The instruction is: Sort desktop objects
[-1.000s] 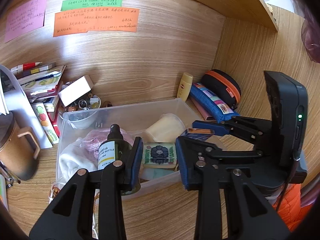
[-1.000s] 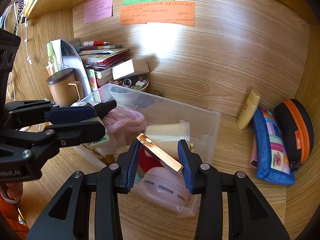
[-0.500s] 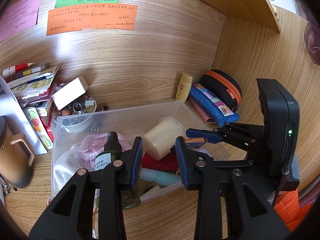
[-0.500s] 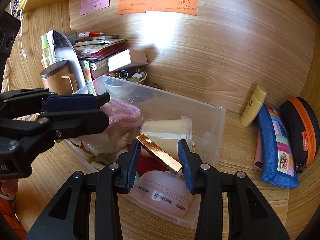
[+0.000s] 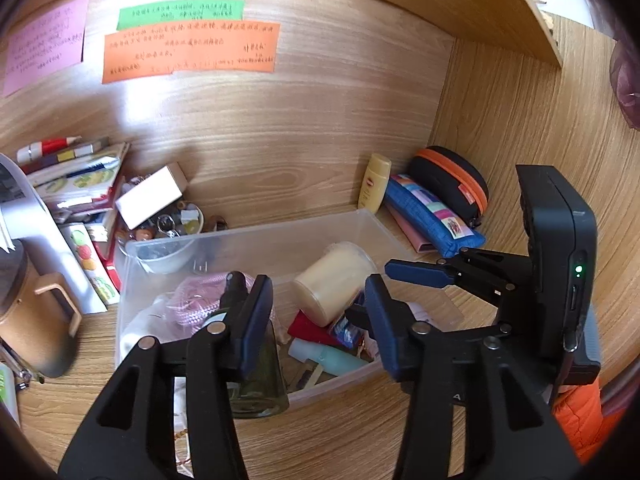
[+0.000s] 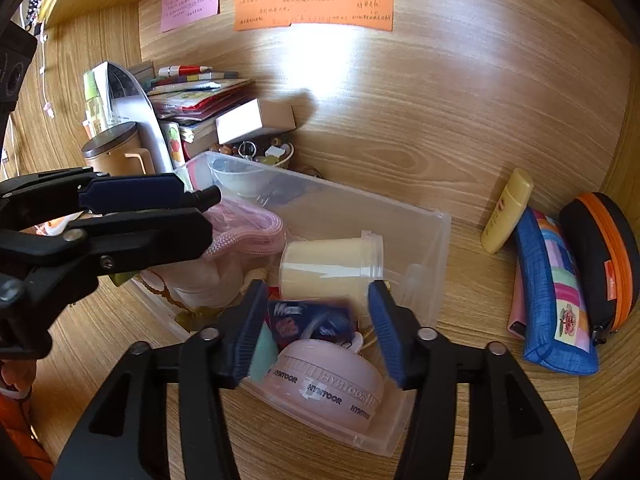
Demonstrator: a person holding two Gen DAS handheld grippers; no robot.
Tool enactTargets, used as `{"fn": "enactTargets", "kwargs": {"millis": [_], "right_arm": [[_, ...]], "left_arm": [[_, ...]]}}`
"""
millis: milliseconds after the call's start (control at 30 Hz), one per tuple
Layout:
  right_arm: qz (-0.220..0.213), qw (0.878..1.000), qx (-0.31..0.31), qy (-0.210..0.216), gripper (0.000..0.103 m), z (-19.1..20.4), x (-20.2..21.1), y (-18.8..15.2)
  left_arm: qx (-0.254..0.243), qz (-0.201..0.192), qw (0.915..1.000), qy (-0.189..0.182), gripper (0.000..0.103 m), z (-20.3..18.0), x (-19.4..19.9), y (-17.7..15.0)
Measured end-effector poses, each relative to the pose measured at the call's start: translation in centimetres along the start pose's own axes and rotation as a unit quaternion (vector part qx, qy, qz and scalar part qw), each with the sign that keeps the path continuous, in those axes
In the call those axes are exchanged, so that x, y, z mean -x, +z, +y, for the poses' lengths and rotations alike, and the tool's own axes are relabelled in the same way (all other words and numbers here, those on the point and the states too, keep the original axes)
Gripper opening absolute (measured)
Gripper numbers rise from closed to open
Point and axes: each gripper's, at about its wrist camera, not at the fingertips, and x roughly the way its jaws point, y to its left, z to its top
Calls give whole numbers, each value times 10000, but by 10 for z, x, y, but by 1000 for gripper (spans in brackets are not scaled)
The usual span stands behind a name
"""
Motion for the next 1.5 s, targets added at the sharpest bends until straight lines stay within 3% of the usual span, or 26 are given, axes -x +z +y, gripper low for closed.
{"fn": "enactTargets", "kwargs": {"millis": [167, 300, 433, 600, 967, 1133, 1500], "right_arm": [[-98, 9999, 26, 1, 56, 2, 7, 1], [-185, 9998, 21, -61, 65, 3, 12, 2], [-298, 9994, 40, -172, 82, 4, 21, 3], [-349, 9991, -12, -236, 89, 4, 29, 2], [-409, 9972, -557, -277, 102, -9, 52, -8], [-504, 9955, -723, -348, 102, -12, 68, -14], [-657, 9924, -969, -392, 103, -12, 106, -35]], "left_arm": [[-34, -148, 9998, 135, 56, -1, 11, 1], [-100, -298, 9987, 401, 66, -2, 19, 1], [-89, -429, 9974, 574, 74, -2, 29, 0], [-44, -581, 9951, 795, 90, 0, 42, -3], [159, -512, 9932, 1035, 100, 0, 60, -16], [222, -460, 9900, 1317, 101, -3, 69, -25], [290, -545, 9873, 1463, 101, -18, 95, -43]]}}
